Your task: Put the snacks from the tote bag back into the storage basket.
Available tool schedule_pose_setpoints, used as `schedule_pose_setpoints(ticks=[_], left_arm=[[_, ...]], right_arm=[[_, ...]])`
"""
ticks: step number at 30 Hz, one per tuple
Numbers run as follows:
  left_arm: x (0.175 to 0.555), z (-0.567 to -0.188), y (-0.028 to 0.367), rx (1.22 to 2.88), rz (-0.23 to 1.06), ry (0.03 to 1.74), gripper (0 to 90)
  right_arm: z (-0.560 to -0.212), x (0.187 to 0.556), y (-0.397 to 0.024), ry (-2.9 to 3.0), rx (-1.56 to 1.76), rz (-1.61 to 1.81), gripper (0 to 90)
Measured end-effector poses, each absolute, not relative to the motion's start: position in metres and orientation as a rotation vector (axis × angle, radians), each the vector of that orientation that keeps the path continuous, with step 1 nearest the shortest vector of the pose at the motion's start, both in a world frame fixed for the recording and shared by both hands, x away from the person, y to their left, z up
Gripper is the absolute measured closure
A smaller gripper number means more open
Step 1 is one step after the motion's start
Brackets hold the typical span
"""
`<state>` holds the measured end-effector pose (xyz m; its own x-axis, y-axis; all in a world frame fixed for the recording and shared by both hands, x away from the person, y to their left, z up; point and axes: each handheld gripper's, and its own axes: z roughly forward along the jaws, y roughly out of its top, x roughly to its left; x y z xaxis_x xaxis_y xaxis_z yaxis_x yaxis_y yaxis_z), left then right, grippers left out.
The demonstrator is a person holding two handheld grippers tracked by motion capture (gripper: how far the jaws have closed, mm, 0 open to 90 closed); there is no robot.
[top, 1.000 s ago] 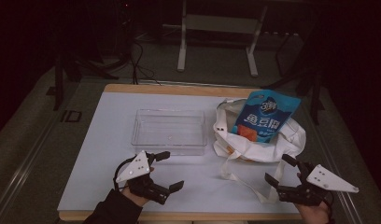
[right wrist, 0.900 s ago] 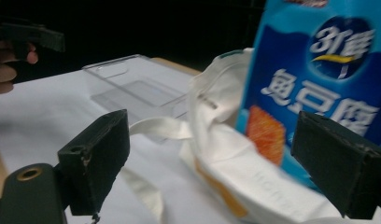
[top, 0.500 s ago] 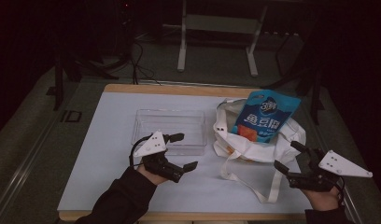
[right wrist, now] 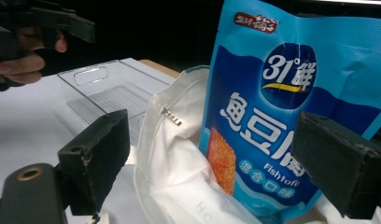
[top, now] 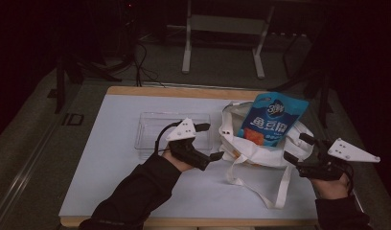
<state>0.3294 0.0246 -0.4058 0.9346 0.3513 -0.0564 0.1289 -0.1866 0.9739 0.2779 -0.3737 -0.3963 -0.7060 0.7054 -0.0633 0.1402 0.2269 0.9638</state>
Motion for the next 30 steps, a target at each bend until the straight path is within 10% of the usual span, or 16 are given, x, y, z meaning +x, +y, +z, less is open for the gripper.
schedule_pose_setpoints(ticks=[14, 30], left_arm=[[0.391, -0.404, -0.026, 1.838, 0.206, 0.372, 0.4], [0.439, -0.417, -0.088, 1.953, 0.220, 0.444, 24.3]], right_arm=[[-0.390, 0.327, -0.393, 2.038, 0.826, 1.452, 12.6], [-0.409, 0.379, -0.409, 2.095, 0.925, 1.415, 21.7]])
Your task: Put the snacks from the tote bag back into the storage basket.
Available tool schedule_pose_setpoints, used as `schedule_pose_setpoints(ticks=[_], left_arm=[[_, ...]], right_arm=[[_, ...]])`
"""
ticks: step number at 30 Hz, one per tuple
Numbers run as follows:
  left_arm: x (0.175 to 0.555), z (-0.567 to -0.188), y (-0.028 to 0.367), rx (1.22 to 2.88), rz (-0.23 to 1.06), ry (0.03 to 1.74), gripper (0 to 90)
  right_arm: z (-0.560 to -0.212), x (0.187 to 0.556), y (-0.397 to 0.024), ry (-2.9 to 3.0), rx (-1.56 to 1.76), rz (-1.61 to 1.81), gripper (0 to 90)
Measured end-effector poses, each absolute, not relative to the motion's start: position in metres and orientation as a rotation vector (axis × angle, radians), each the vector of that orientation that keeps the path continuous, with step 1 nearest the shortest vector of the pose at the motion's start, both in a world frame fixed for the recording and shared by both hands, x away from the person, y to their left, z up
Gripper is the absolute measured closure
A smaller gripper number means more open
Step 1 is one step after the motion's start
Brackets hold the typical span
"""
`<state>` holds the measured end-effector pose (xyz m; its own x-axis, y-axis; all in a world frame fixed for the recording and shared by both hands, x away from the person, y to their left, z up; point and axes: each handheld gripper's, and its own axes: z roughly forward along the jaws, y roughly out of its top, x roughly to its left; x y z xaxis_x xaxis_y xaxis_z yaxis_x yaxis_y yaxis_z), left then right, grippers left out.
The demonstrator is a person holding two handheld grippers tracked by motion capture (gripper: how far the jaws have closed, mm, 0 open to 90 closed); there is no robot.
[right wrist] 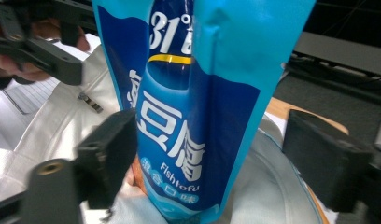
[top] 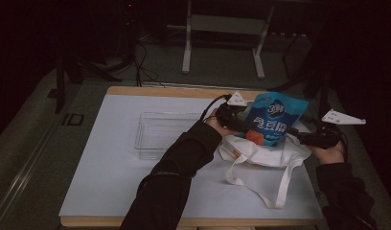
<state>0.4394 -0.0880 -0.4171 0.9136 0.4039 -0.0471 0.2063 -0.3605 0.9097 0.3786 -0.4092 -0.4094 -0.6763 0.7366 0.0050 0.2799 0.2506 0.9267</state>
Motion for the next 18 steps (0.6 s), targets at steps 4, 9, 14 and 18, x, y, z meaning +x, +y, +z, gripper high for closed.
schedule_pose_setpoints(ticks=[4, 9, 14, 18], left_arm=[[0.445, -0.420, -0.095, 1.951, 0.197, 0.447, 31.2], [0.445, -0.419, -0.103, 1.993, 0.208, 0.401, 46.1], [0.444, -0.421, -0.107, 2.025, 0.217, 0.389, 58.1], [0.444, -0.421, -0.106, 2.017, 0.231, 0.414, 68.3]], right_arm=[[-0.413, 0.385, -0.408, 2.120, 0.926, 1.435, 23.1], [-0.419, 0.392, -0.403, 2.188, 0.912, 1.417, 34.7], [-0.419, 0.391, -0.400, 2.190, 0.881, 1.364, 52.9], [-0.418, 0.392, -0.399, 2.202, 0.899, 1.367, 63.4]])
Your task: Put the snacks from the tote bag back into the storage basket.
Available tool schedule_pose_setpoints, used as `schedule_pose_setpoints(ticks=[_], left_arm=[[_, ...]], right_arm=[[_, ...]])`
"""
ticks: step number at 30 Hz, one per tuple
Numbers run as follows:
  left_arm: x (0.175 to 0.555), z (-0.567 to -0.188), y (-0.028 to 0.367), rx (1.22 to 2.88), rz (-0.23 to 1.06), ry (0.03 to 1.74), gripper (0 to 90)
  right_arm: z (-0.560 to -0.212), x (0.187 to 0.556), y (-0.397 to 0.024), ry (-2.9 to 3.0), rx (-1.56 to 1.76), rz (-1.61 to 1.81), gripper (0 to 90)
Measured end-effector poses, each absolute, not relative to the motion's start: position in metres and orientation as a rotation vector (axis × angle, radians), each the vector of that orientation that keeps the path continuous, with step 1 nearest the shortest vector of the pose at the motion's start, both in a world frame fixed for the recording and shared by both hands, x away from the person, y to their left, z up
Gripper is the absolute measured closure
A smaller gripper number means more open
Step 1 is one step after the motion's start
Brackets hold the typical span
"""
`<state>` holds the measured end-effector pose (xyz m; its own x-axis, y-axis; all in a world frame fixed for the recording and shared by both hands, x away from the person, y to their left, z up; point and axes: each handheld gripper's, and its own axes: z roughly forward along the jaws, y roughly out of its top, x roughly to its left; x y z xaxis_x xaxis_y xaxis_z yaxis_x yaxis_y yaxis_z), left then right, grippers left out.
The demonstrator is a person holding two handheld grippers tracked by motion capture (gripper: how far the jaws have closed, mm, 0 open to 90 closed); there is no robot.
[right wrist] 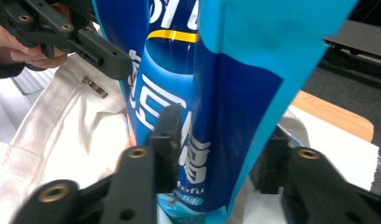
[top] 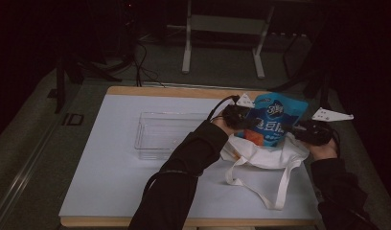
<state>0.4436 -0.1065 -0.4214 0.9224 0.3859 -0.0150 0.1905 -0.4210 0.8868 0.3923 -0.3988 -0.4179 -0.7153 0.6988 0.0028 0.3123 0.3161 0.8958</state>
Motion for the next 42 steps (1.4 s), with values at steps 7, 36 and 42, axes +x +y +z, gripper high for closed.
schedule_pose_setpoints(ticks=[7, 36, 42], left_arm=[[0.444, -0.422, -0.106, 2.024, 0.217, 0.417, 83.7], [0.431, -0.370, -0.109, 2.012, 0.288, 0.394, 90.0], [0.427, -0.351, -0.108, 2.022, 0.300, 0.385, 90.0]], right_arm=[[-0.418, 0.394, -0.397, 2.225, 0.910, 1.374, 73.7], [-0.373, 0.385, -0.393, 2.200, 0.875, 1.353, 87.1], [-0.354, 0.380, -0.391, 2.185, 0.848, 1.353, 88.1]])
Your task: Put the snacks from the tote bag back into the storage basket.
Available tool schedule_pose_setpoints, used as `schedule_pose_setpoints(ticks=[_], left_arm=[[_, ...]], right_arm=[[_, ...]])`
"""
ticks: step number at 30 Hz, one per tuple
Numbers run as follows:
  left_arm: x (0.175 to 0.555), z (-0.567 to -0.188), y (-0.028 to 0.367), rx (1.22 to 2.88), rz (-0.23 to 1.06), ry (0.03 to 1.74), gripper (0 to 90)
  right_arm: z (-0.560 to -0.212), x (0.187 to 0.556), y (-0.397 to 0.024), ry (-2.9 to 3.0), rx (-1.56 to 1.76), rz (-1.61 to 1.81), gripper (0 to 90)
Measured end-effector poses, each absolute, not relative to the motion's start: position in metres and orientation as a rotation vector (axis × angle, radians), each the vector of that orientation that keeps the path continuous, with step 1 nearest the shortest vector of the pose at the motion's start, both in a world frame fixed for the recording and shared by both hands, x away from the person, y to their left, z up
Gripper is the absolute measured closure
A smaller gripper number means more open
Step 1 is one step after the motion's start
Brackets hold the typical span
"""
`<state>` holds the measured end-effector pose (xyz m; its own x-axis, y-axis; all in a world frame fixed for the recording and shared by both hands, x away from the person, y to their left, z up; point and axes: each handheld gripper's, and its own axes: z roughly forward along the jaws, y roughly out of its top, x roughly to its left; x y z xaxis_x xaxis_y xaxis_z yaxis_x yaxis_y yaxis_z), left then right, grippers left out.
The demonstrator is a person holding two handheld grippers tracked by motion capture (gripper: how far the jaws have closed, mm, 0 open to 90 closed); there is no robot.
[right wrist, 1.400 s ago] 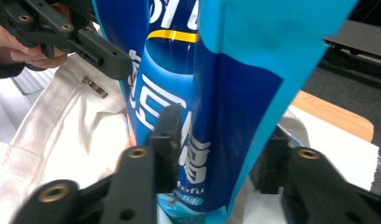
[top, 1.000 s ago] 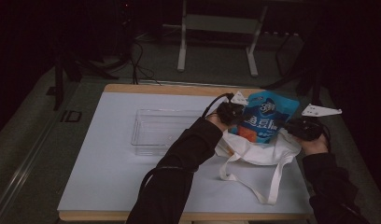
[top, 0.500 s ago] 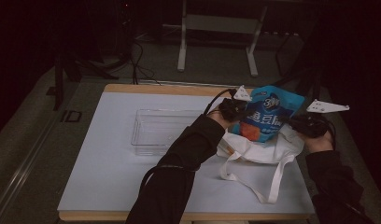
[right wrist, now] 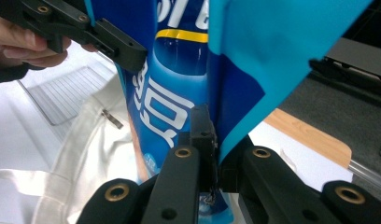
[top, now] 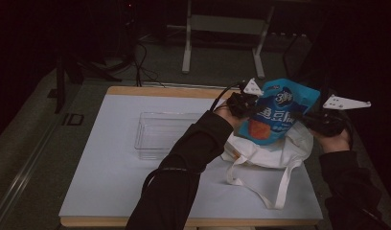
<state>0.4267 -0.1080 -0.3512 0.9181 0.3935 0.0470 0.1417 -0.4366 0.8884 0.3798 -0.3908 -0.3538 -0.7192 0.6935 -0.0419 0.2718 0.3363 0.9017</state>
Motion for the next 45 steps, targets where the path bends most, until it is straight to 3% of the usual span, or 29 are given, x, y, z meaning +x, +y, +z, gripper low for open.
schedule_pose_setpoints(ticks=[23, 45], left_arm=[[0.402, -0.295, -0.059, 1.986, 0.387, 0.434, 90.0], [0.382, -0.285, 0.052, 1.977, 0.474, 0.590, 90.0]], right_arm=[[-0.296, 0.373, -0.343, 2.189, 0.714, 1.389, 88.4], [-0.287, 0.392, -0.234, 2.285, 0.569, 1.426, 88.5]])
